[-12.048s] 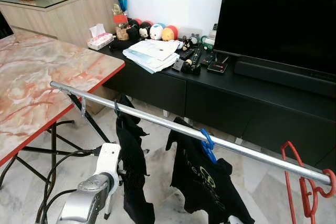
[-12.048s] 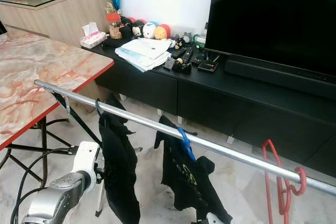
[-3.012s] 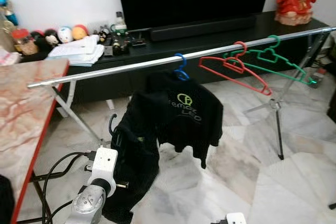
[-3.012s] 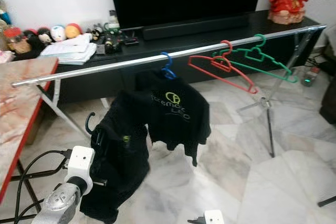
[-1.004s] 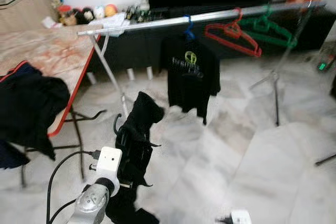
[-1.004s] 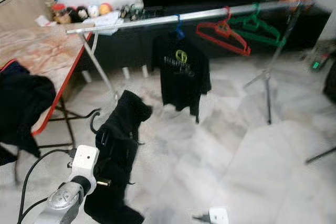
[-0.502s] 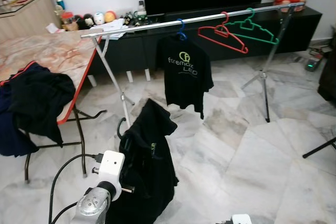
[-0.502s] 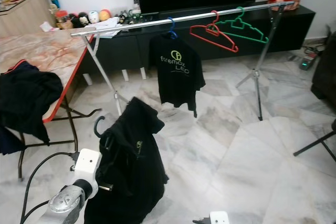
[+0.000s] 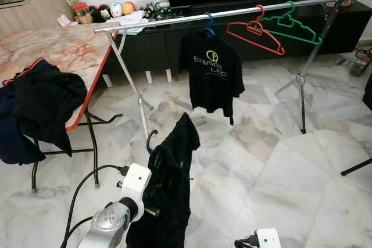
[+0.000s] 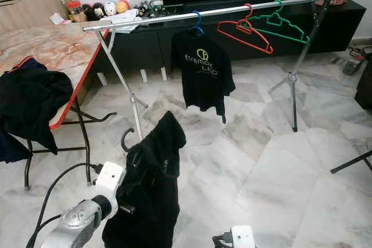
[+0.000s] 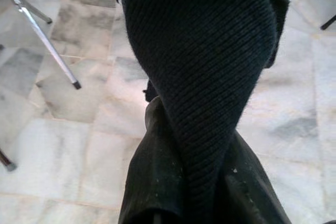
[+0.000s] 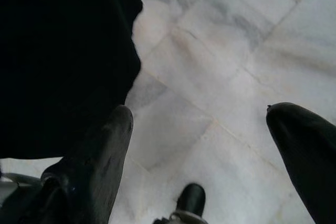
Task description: Hang hanger
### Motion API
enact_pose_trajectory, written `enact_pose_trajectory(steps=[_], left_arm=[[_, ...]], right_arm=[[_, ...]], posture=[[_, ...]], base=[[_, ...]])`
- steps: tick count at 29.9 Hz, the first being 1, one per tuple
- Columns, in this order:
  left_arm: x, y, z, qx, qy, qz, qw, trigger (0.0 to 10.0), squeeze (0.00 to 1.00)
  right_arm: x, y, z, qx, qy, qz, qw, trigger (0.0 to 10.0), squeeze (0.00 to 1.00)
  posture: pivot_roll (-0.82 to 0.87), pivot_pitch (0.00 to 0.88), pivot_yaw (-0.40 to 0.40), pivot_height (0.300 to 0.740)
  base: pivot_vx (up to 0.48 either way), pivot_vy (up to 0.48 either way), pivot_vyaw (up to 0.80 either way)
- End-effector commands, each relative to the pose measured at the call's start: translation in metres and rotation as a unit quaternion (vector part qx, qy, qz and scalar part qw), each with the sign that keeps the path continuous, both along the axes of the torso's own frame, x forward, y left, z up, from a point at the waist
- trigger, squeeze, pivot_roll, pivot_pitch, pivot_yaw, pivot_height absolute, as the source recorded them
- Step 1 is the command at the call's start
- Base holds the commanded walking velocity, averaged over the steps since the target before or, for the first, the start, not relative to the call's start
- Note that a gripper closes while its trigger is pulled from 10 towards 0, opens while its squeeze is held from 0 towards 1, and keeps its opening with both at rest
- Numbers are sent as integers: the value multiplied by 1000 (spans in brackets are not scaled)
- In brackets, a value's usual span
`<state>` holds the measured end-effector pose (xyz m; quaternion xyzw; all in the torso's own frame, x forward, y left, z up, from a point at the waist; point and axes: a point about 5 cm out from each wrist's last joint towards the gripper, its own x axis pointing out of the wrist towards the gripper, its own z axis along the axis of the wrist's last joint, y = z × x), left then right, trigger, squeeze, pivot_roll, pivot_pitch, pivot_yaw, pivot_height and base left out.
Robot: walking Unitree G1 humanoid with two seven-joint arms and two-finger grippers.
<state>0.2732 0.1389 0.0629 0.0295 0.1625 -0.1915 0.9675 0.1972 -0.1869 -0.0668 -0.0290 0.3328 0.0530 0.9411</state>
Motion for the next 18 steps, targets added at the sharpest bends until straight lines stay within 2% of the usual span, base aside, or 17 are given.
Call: enact_pose_trajectory(steps=[1,11,18], left_arm=[[6,0,14,-6,-24,-8,1000,10000,0],[11,-8,21,-4,-26,-38,999,10000,0],[12,-10,22,-1,-25,-51,998,10000,0]], right_arm=[[-2,5,1,21,-16,-2,1000,10000,0],[3,8,8,21,-56,43,997,10000,0],[4,6,10,22,-71,30,997,10000,0]], posture=[[-33,70,114,740],[-29,93,108,740],[-27,99,108,740]], base=[[0,0,0],[0,0,0],[0,0,0]])
